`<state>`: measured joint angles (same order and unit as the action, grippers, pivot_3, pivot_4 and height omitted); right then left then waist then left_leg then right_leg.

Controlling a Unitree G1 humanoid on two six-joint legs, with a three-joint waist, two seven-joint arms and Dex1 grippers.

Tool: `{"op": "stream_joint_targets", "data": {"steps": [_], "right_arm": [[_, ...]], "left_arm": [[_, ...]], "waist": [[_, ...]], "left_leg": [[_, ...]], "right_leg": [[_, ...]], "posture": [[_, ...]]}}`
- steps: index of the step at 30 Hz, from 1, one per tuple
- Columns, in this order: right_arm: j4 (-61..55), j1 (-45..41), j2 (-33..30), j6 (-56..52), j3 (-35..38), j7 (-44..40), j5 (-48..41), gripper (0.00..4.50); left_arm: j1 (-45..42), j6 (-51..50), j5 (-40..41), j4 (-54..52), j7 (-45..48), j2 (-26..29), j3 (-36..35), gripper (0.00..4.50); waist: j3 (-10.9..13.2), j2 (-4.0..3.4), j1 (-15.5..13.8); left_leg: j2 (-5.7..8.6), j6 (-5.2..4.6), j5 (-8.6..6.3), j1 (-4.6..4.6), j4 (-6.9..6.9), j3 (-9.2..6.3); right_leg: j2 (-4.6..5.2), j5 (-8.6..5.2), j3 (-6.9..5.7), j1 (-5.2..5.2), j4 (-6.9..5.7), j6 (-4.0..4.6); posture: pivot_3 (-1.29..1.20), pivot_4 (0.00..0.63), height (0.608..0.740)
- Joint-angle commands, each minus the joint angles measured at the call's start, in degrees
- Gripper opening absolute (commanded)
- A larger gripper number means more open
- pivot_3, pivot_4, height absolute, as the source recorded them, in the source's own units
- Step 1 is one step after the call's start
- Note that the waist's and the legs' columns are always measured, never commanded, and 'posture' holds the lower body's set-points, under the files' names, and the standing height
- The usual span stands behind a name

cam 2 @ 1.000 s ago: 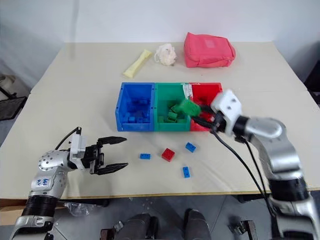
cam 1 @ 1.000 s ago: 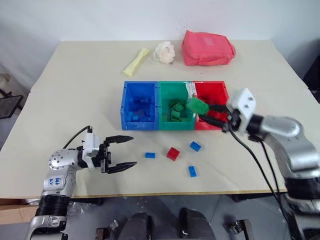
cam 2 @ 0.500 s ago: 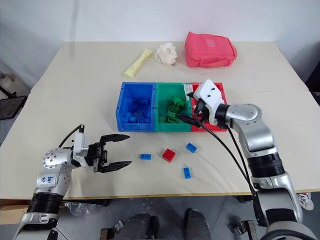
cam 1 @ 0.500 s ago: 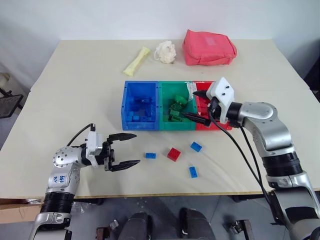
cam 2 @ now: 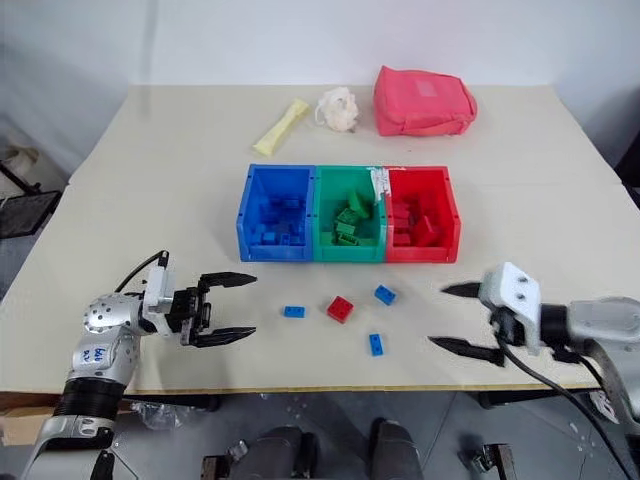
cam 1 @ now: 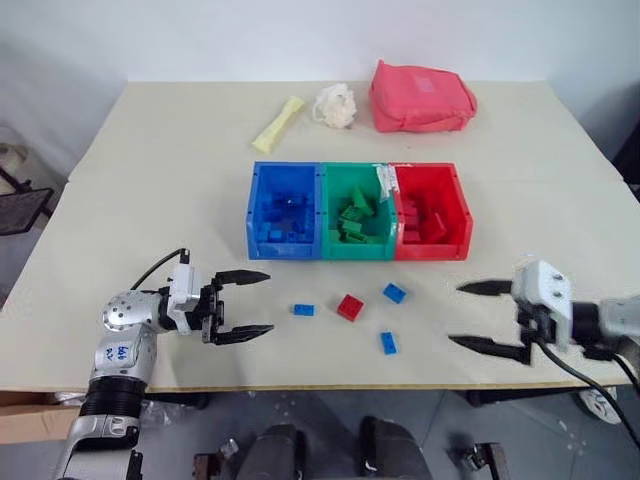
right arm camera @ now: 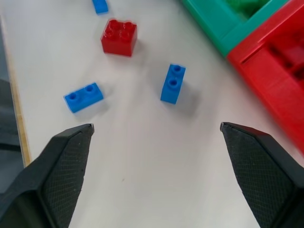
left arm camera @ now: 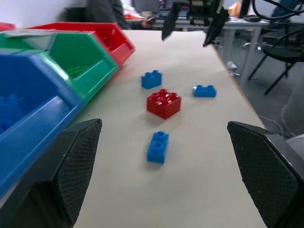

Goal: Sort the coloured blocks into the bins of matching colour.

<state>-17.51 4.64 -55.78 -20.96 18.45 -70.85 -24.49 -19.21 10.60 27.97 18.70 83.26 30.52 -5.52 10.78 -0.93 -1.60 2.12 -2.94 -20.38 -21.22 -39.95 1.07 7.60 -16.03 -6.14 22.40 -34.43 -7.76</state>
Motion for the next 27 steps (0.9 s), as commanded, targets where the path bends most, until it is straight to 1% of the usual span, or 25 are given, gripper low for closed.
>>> {"op": "stream_joint_targets", "data": {"steps": [1, 5, 8, 12, 14, 17, 19, 22, 26, 27], "right_arm": [[-1.02, 3.70, -1.56, 1.46, 6.45, -1.99, -1.09, 4.47], [-2.88, 2.59, -1.31, 0.39, 5.57, -0.47, -1.81, 4.47], [-4.89, 1.16, -0.60, -0.89, 2.99, 1.05, -2.15, 4.47], [-9.48, -2.26, 1.34, -4.23, -3.30, 4.97, -2.73, 4.47], [-12.03, -3.24, 2.25, -5.85, -5.95, 6.81, -2.96, 4.47], [-13.47, -6.11, 3.42, -8.18, -10.78, 9.18, -2.19, 4.47], [-13.46, -8.29, 4.38, -9.29, -14.41, 10.44, -1.40, 4.47], [-13.04, -9.46, 4.43, -9.59, -18.60, 10.49, 0.05, 4.47], [-12.14, -9.85, 4.11, -8.67, -22.21, 9.66, 1.43, 4.47], [-10.76, -10.86, 5.07, -7.99, -24.14, 9.76, 2.47, 4.47]], "left_arm": [[1.04, 0.57, 1.05, -0.87, 0.99, 0.89, -1.19, 4.50], [2.26, -0.42, 0.87, -3.22, -0.53, 1.29, -1.40, 4.50], [3.78, -1.14, 1.05, -5.32, -1.45, 1.95, -1.87, 4.50], [7.35, -2.85, 1.80, -9.83, -3.41, 3.21, -3.26, 4.50], [10.31, -4.26, 2.60, -13.68, -4.67, 3.70, -4.04, 4.50], [13.75, -6.27, 3.55, -17.86, -6.12, 4.32, -4.80, 4.50], [16.60, -7.73, 4.16, -21.13, -7.46, 4.52, -5.25, 4.50], [19.66, -8.92, 4.50, -24.64, -9.21, 4.28, -5.54, 4.50], [21.36, -10.00, 4.84, -27.58, -11.16, 3.91, -5.41, 4.50], [21.54, -10.19, 4.88, -27.96, -11.67, 3.77, -5.40, 4.50]], "waist": [[0.01, 0.01, 0.04], [0.00, 0.01, 0.31], [0.00, 0.01, 0.26], [0.00, 0.01, 0.33], [0.01, 0.00, 0.29], [0.01, -0.01, 0.17], [0.01, -0.01, 0.10], [0.01, -0.01, 0.14], [0.01, -0.01, 0.13], [0.01, -0.01, 0.21]], "left_leg": [[0.00, 0.01, -0.01, 0.00, 0.00, 0.00], [0.00, 0.01, -0.01, 0.02, -0.03, 0.03], [-0.07, 0.06, -0.04, 0.01, -0.02, -0.02], [-0.11, 0.12, -0.07, -0.01, -0.01, -0.13], [-0.11, 0.13, -0.08, -0.04, -0.01, -0.16], [-0.11, 0.14, -0.08, -0.05, -0.01, -0.23], [-0.08, 0.14, -0.08, -0.07, -0.02, -0.29], [-0.03, 0.14, -0.08, -0.08, -0.01, -0.33], [0.00, 0.13, -0.08, -0.09, 0.01, -0.39], [0.00, 0.13, -0.08, -0.09, 0.01, -0.38]], "right_leg": [[-0.02, 0.00, 0.01, 0.03, 0.00, 0.00], [0.05, 0.00, 0.06, 0.01, 0.04, 0.00], [0.15, 0.00, 0.21, 0.05, 0.03, 0.01], [0.23, -0.02, 0.26, 0.04, 0.06, 0.04], [0.25, -0.02, 0.27, 0.03, 0.10, 0.04], [0.31, -0.02, 0.26, 0.02, 0.16, 0.05], [0.36, -0.02, 0.23, 0.00, 0.42, 0.05], [0.41, -0.02, 0.21, -0.03, 0.45, 0.05], [0.42, -0.03, 0.18, -0.03, 0.44, 0.06], [0.42, -0.03, 0.18, -0.03, 0.44, 0.06]], "posture": [[0.00, 0.150, 0.740], [0.00, 0.150, 0.740], [0.00, 0.150, 0.740], [0.00, 0.150, 0.740], [0.00, 0.150, 0.740], [0.00, 0.150, 0.740], [0.00, 0.150, 0.740], [0.00, 0.150, 0.740], [0.00, 0.150, 0.740], [0.00, 0.150, 0.740]]}}
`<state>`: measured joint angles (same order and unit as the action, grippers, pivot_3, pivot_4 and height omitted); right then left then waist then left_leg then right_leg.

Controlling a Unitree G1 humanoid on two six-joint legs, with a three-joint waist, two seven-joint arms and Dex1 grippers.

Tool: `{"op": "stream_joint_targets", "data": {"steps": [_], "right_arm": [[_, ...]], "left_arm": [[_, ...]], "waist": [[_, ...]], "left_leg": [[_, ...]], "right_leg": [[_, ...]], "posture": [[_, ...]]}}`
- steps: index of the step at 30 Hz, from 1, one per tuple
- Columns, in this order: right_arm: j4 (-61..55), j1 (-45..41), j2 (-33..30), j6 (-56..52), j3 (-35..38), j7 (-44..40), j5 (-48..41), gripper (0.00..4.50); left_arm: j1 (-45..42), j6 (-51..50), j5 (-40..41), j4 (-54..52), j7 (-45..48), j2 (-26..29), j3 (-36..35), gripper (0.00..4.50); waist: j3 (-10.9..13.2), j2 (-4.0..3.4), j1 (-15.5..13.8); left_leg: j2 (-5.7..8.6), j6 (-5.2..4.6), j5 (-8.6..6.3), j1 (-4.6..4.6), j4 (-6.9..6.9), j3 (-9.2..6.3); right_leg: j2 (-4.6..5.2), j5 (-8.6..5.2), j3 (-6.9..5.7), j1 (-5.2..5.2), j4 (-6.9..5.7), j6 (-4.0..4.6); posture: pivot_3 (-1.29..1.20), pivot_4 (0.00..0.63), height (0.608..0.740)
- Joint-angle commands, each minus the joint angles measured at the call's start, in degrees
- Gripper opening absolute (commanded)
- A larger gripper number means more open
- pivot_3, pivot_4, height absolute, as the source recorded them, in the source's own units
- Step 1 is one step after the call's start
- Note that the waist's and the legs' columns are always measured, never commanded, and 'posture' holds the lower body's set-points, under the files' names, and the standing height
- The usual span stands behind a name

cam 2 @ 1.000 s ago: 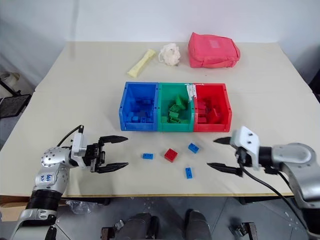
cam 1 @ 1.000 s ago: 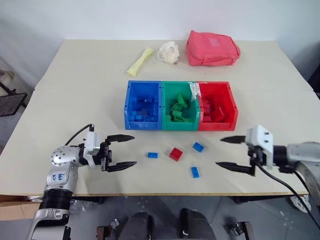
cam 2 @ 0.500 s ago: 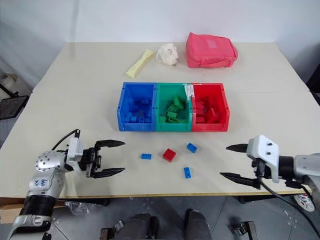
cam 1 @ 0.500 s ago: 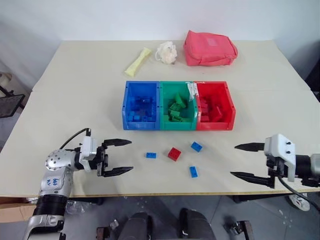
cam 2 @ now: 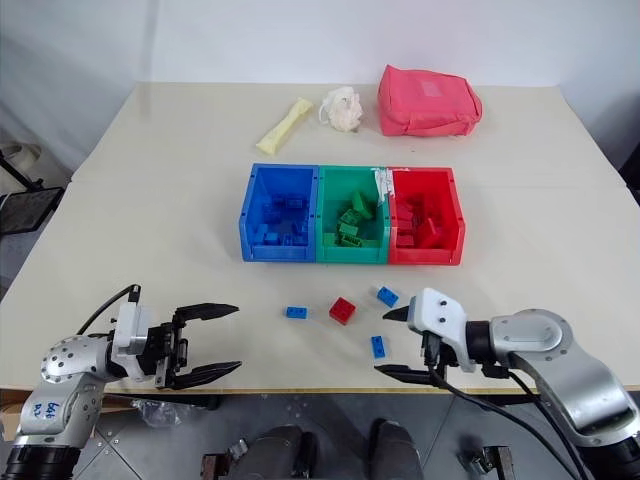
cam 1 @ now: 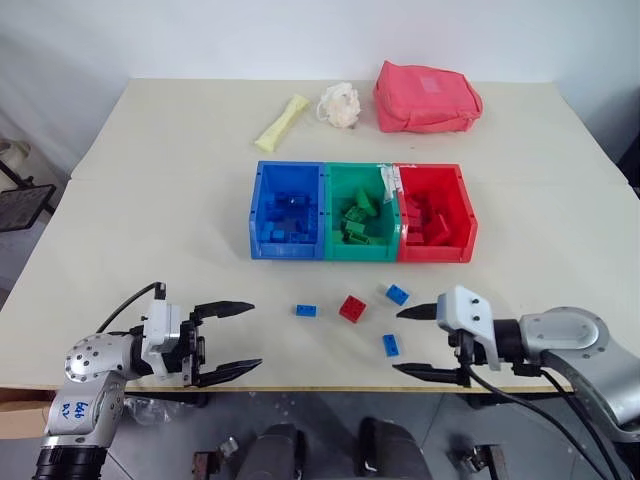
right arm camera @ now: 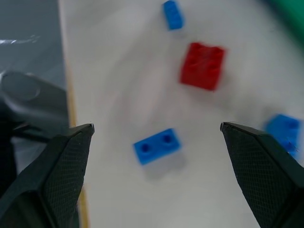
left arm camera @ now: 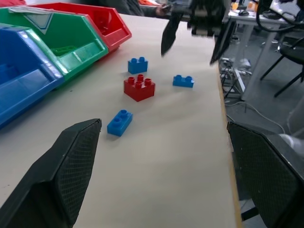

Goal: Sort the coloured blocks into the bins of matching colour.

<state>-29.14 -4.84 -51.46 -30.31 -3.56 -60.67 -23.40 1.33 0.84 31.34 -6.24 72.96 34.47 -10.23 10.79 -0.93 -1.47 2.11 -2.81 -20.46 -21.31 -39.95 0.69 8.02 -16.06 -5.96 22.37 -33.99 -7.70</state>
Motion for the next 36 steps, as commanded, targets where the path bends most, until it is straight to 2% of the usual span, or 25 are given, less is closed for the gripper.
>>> {"op": "stream_joint_targets", "data": {"steps": [1, 4, 7, 14, 18, 23, 29, 32, 36], "right_arm": [[1.87, -2.14, 1.44, 1.85, -3.50, -0.30, 2.08, 4.47], [4.66, -3.69, 3.19, 3.15, -6.69, -0.08, 4.22, 4.47], [7.43, -4.69, 3.80, 3.07, -9.61, 0.38, 7.15, 3.87], [8.17, -5.22, 4.96, 3.54, -9.50, 0.71, 7.74, 1.55], [6.94, -6.33, 4.83, 3.61, -7.37, 0.61, 6.37, 1.49], [6.32, -11.55, 7.75, 2.47, -5.23, 1.55, 3.11, 1.49], [11.13, -22.92, 15.14, 2.03, -5.33, 4.69, 2.24, 1.49], [17.72, -29.84, 20.53, 4.37, -6.76, 6.68, 4.12, 1.49], [27.18, -37.12, 26.84, 8.66, -8.45, 7.81, 6.88, 1.49]], "left_arm": [[1.11, -0.55, 1.54, -3.27, -1.72, -0.26, -0.69, 4.50], [1.41, -0.70, 1.49, -3.74, -2.18, -0.34, -0.51, 4.50], [1.29, -0.54, 1.36, -3.63, -2.57, -0.45, -0.40, 4.50], [0.12, -0.13, 1.10, -2.38, -2.69, -0.64, -0.24, 4.50], [-1.28, 0.51, 0.76, -1.03, -2.39, -1.00, -0.04, 4.50], [-3.58, 1.74, 0.19, 0.82, -2.79, -2.21, 0.48, 4.50], [-6.95, 2.57, -0.92, 2.78, -7.45, -4.59, -0.35, 4.50], [-8.12, 1.95, -2.43, 2.29, -14.63, -6.87, -1.24, 4.50], [-9.55, 2.40, -4.30, 3.15, -19.66, -8.29, -1.72, 4.50]], "waist": [[0.00, 0.00, 0.13], [0.00, 0.00, 0.21], [0.00, 0.00, 0.22], [-0.03, 0.04, 0.17], [-0.02, 0.04, 0.17], [-0.02, 0.03, 0.22], [-0.02, 0.02, 0.38], [-0.01, 0.02, 0.43], [-0.01, 0.02, 0.60]], "left_leg": [[0.00, 0.00, 0.00, 0.01, 0.00, 0.02], [-0.01, 0.00, 0.00, 0.02, 0.00, 0.03], [-0.01, 0.00, 0.00, 0.02, 0.02, 0.04], [-0.03, 0.00, 0.00, 0.03, 0.00, 0.03], [-0.03, 0.00, 0.00, 0.03, 0.00, 0.03], [-0.03, 0.00, 0.00, 0.02, -0.01, 0.04], [-0.04, 0.01, 0.01, 0.02, 0.00, 0.05], [0.02, 0.00, 0.01, 0.02, 0.00, 0.05], [0.07, -0.03, 0.02, 0.00, -0.01, 0.05]], "right_leg": [[-0.01, 0.00, 0.01, 0.00, -0.01, 0.00], [-0.06, 0.00, 0.00, 0.01, -0.02, 0.00], [-0.12, -0.01, 0.00, 0.04, -0.10, 0.01], [-0.30, -0.01, 0.00, -0.01, -0.09, 0.01], [-0.30, -0.01, 0.01, -0.01, -0.10, 0.01], [-0.35, -0.01, 0.00, 0.02, -0.10, 0.01], [-0.39, -0.01, -0.01, 0.07, -0.35, 0.01], [-0.42, -0.01, -0.02, 0.08, -0.41, 0.01], [-0.44, 0.00, -0.13, 0.16, -0.56, 0.01]], "posture": [[0.00, 0.150, 0.740], [0.00, 0.150, 0.740], [0.00, 0.150, 0.740], [0.00, 0.150, 0.740], [0.00, 0.150, 0.740], [0.00, 0.150, 0.740], [0.00, 0.150, 0.740], [0.00, 0.150, 0.740], [0.00, 0.150, 0.740]]}}
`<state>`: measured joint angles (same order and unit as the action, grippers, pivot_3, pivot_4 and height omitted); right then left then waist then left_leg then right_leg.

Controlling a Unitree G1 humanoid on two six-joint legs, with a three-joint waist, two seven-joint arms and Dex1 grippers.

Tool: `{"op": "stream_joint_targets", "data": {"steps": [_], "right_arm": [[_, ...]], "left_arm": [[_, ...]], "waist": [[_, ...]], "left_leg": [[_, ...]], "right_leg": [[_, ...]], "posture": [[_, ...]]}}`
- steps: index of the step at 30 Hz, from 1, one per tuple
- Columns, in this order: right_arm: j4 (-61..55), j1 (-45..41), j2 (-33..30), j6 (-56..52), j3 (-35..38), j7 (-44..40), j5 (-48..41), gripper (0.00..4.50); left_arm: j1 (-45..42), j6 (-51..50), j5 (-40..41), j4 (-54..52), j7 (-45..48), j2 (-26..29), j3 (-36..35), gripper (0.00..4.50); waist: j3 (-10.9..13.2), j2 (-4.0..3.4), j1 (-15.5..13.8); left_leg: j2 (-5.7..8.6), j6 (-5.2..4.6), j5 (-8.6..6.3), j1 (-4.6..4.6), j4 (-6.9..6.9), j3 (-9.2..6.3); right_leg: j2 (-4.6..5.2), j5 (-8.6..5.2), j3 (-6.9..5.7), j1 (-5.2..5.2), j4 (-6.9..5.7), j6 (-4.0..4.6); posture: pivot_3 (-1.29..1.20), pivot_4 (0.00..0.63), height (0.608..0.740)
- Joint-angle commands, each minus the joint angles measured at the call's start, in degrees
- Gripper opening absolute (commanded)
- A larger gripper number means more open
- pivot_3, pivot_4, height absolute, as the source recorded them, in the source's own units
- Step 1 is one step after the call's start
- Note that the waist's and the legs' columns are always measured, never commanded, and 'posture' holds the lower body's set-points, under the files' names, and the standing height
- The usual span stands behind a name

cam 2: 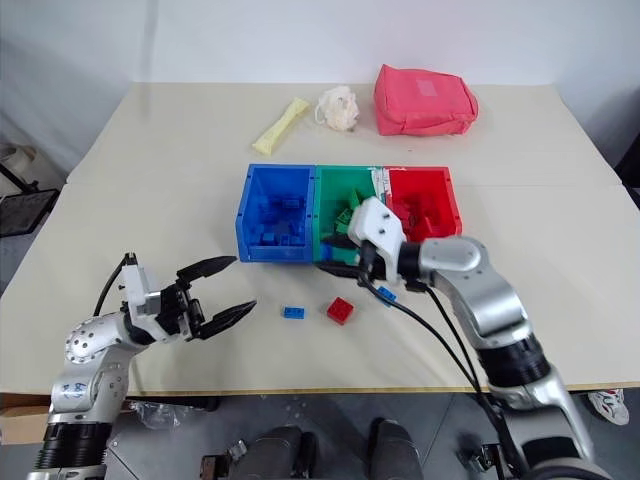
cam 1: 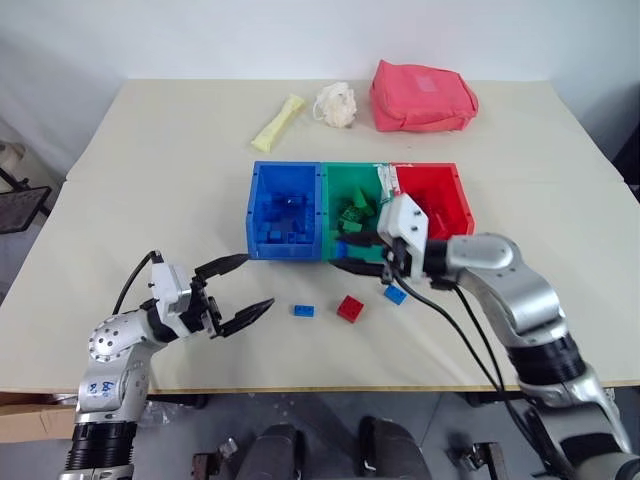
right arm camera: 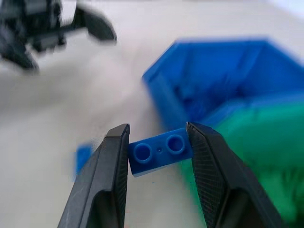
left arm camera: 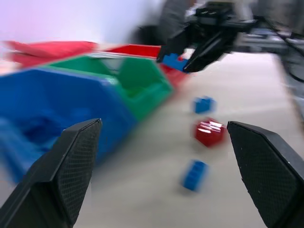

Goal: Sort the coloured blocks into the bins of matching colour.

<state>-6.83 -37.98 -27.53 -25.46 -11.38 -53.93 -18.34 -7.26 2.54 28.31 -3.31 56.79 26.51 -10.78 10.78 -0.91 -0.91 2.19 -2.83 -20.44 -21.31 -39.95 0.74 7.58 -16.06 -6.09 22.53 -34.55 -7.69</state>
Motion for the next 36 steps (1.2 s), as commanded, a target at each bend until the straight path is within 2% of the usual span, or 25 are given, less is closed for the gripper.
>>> {"op": "stream_joint_targets", "data": {"steps": [1, 6, 9, 14, 15, 24, 27, 31, 33, 36], "right_arm": [[8.14, -6.20, 4.96, 5.18, -1.12, 1.68, 2.72, 1.49], [22.34, -13.59, 12.46, 11.89, -1.27, 5.69, 7.10, 1.49], [25.42, -15.24, 15.39, 14.78, -0.31, 5.94, 6.92, 2.49], [23.67, -13.89, 14.62, 15.58, -0.05, 4.09, 6.91, 4.30], [22.31, -13.14, 13.78, 15.39, 0.24, 3.46, 6.60, 4.45], [4.23, -1.50, 1.97, 9.10, 1.92, -6.48, 0.22, 4.45], [-4.06, 7.16, -6.92, 4.45, 4.37, -10.27, -2.47, 4.45], [-10.40, 15.22, -13.83, 0.92, 8.08, -10.05, -4.50, 4.45], [-13.87, 22.43, -18.51, -0.79, 12.64, -10.21, -5.28, 4.45], [-16.47, 28.10, -21.73, -2.35, 16.80, -9.16, -6.15, 4.45]], "left_arm": [[-1.31, 0.82, -1.87, 0.58, -4.75, -0.60, -1.19, 4.50], [-2.64, 1.25, -2.70, 2.01, -7.01, -0.99, -0.90, 4.50], [-2.92, 2.09, -2.81, 2.28, -6.69, -1.08, -0.49, 4.50], [-3.77, 3.12, -2.53, 3.40, -5.38, -0.80, 0.00, 4.50], [-4.19, 3.52, -2.42, 3.90, -4.56, -0.67, 0.21, 4.50], [-6.67, 6.72, -1.64, 9.47, 9.77, 1.99, 4.12, 4.50], [-7.85, 8.34, -2.71, 14.29, 17.22, 3.98, 6.56, 4.50], [-10.07, 8.89, -2.35, 18.03, 20.75, 4.40, 7.29, 4.50], [-11.63, 9.27, -2.56, 20.03, 21.61, 4.10, 7.51, 4.50], [-12.71, 9.73, -2.66, 21.56, 22.43, 3.90, 7.54, 4.50]], "waist": [[0.00, 0.00, 0.26], [0.00, 0.00, 1.24], [0.00, 0.00, 1.31], [0.00, -0.01, 1.35], [0.00, -0.01, 1.34], [0.01, -0.01, 1.18], [0.01, -0.01, 0.82], [0.02, -0.01, 0.79], [0.01, -0.01, 0.63], [0.01, -0.01, 0.08]], "left_leg": [[0.00, 0.00, 0.00, 0.01, 0.00, -0.01], [0.01, 0.00, 0.01, 0.02, 0.02, 0.00], [0.05, 0.00, 0.01, 0.02, 0.03, -0.05], [0.07, 0.00, 0.01, 0.01, 0.04, -0.09], [0.07, 0.00, 0.01, 0.01, 0.03, -0.09], [0.07, 0.00, 0.01, 0.01, 0.04, -0.09], [0.04, 0.00, 0.01, 0.01, 0.03, -0.04], [0.04, -0.02, 0.00, 0.00, 0.02, 0.05], [0.01, -0.02, 0.00, 0.00, 0.02, 0.08], [-0.03, -0.01, 0.00, 0.00, 0.03, 0.04]], "right_leg": [[-0.02, 0.00, -0.04, 0.00, -0.05, 0.00], [-0.05, 0.00, -0.18, 0.08, -0.24, 0.01], [-0.04, -0.01, -0.17, 0.13, -0.36, 0.01], [-0.04, -0.01, -0.17, 0.11, -0.34, 0.01], [-0.04, -0.01, -0.16, 0.11, -0.33, 0.01], [-0.04, -0.01, -0.18, 0.06, -0.21, 0.01], [-0.04, -0.01, -0.20, 0.04, -0.15, 0.01], [0.02, 0.00, -0.20, -0.04, 0.04, -0.01], [0.03, 0.01, -0.18, -0.03, 0.08, -0.02], [0.03, 0.01, -0.14, -0.07, 0.12, -0.01]], "posture": [[0.00, 0.150, 0.740], [0.00, 0.150, 0.740], [0.00, 0.150, 0.740], [0.00, 0.150, 0.740], [0.00, 0.150, 0.740], [0.00, 0.150, 0.740], [0.00, 0.150, 0.740], [0.00, 0.150, 0.740], [0.00, 0.150, 0.740], [0.00, 0.150, 0.740]]}}
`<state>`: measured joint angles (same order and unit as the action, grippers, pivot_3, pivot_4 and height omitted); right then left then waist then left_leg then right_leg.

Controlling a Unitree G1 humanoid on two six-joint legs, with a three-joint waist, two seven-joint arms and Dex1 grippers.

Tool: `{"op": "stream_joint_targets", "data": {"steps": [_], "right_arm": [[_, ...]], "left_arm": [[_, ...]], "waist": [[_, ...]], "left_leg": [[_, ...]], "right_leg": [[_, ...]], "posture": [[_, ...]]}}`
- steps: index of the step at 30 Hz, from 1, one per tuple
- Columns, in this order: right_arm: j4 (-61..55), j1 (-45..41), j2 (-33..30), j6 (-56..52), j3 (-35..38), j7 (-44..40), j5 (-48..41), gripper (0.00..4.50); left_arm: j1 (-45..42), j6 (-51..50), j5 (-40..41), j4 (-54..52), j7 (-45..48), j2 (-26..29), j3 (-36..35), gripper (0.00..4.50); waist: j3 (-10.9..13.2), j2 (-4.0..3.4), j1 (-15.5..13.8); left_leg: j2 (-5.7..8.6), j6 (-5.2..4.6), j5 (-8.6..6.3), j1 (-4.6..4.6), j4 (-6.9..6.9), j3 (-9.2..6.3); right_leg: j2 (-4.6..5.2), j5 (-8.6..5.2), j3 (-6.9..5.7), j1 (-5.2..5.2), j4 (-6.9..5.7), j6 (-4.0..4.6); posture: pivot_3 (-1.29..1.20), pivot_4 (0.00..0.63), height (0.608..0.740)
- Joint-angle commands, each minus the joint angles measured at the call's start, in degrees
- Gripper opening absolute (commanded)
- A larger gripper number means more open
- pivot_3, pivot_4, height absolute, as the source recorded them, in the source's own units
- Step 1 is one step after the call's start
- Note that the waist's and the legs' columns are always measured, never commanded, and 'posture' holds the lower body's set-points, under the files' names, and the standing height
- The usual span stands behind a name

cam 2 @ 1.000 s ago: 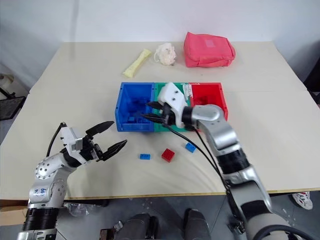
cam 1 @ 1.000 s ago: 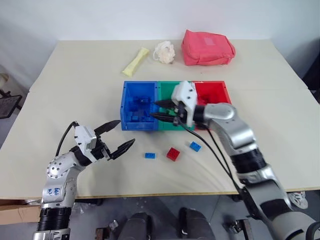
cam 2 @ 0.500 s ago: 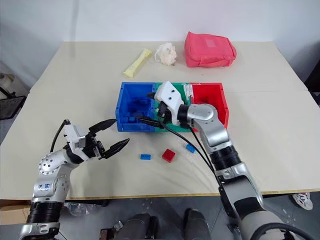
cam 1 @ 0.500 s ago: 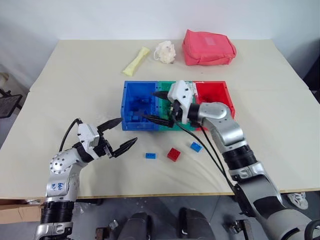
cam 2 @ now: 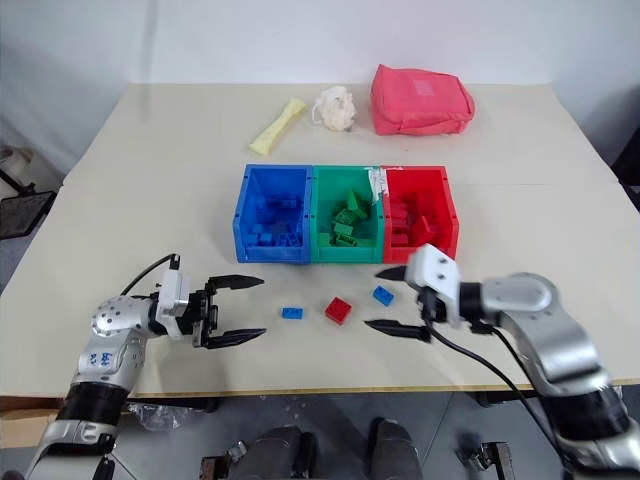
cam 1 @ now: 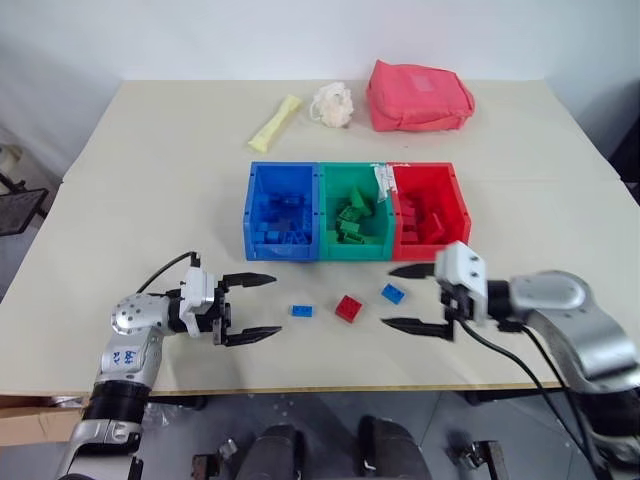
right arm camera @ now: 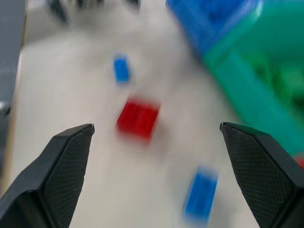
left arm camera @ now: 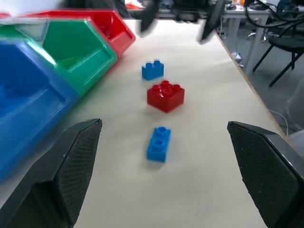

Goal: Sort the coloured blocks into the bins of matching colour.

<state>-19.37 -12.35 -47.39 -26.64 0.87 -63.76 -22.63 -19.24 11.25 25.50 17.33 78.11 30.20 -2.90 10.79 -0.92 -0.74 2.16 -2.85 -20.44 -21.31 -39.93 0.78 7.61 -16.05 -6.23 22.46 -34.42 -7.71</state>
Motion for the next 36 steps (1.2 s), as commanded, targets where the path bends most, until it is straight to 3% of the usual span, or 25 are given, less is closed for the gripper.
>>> {"op": "stream_joint_targets", "data": {"steps": [1, 4, 10, 26, 30, 36], "right_arm": [[-4.88, 7.50, -3.27, -1.78, 9.35, 0.88, -1.78, 4.45], [-6.99, 18.01, -5.44, -2.67, 18.98, 1.16, -1.76, 4.45], [-8.39, 20.56, -5.51, -3.12, 21.16, 2.71, -2.75, 4.45], [3.75, 3.63, 8.33, 0.42, 0.35, 14.60, 4.99, 4.45], [4.82, 2.90, 9.46, 0.66, -0.83, 15.36, 5.40, 3.57], [5.65, 1.83, 10.26, 1.09, -1.35, 15.96, 5.98, 1.34]], "left_arm": [[-1.07, 1.03, 0.14, 1.34, 1.43, 0.16, -0.27, 4.50], [-1.64, 0.45, 0.53, 1.88, 2.11, 0.24, -0.18, 4.50], [-1.87, 0.18, 0.61, 2.31, 2.99, 0.53, -0.22, 4.50], [1.38, -3.71, 2.46, -6.94, -3.77, -1.46, -1.86, 4.50], [2.18, -4.40, 2.63, -8.50, -4.85, -1.25, -2.22, 4.50], [3.53, -5.40, 2.77, -10.21, -6.05, -0.93, -2.65, 4.50]], "waist": [[0.00, 0.00, -0.16], [0.00, 0.01, -0.94], [0.00, 0.01, -0.60], [0.00, 0.00, -0.62], [0.00, 0.00, -0.60], [0.00, 0.00, -0.60]], "left_leg": [[0.00, 0.00, 0.00, 0.00, -0.01, 0.02], [-0.02, 0.00, 0.00, 0.00, 0.01, 0.02], [-0.07, -0.04, 0.02, 0.07, -0.04, 0.26], [0.03, -0.04, 0.02, -0.01, -0.04, -0.01], [0.02, -0.03, 0.02, -0.01, -0.03, 0.00], [0.02, -0.04, 0.02, 0.00, -0.03, 0.02]], "right_leg": [[0.00, 0.00, 0.01, 0.00, 0.00, 0.00], [-0.01, 0.00, 0.04, -0.03, 0.03, 0.00], [0.04, 0.02, 0.14, -0.07, 0.15, -0.04], [0.06, 0.02, 0.25, -0.02, 0.03, -0.03], [0.01, 0.02, 0.20, -0.01, 0.03, -0.03], [-0.01, 0.02, 0.14, -0.01, 0.02, -0.03]], "posture": [[0.00, 0.150, 0.740], [0.00, 0.150, 0.740], [0.00, 0.150, 0.740], [0.00, 0.150, 0.740], [0.00, 0.150, 0.740], [0.00, 0.150, 0.740]]}}
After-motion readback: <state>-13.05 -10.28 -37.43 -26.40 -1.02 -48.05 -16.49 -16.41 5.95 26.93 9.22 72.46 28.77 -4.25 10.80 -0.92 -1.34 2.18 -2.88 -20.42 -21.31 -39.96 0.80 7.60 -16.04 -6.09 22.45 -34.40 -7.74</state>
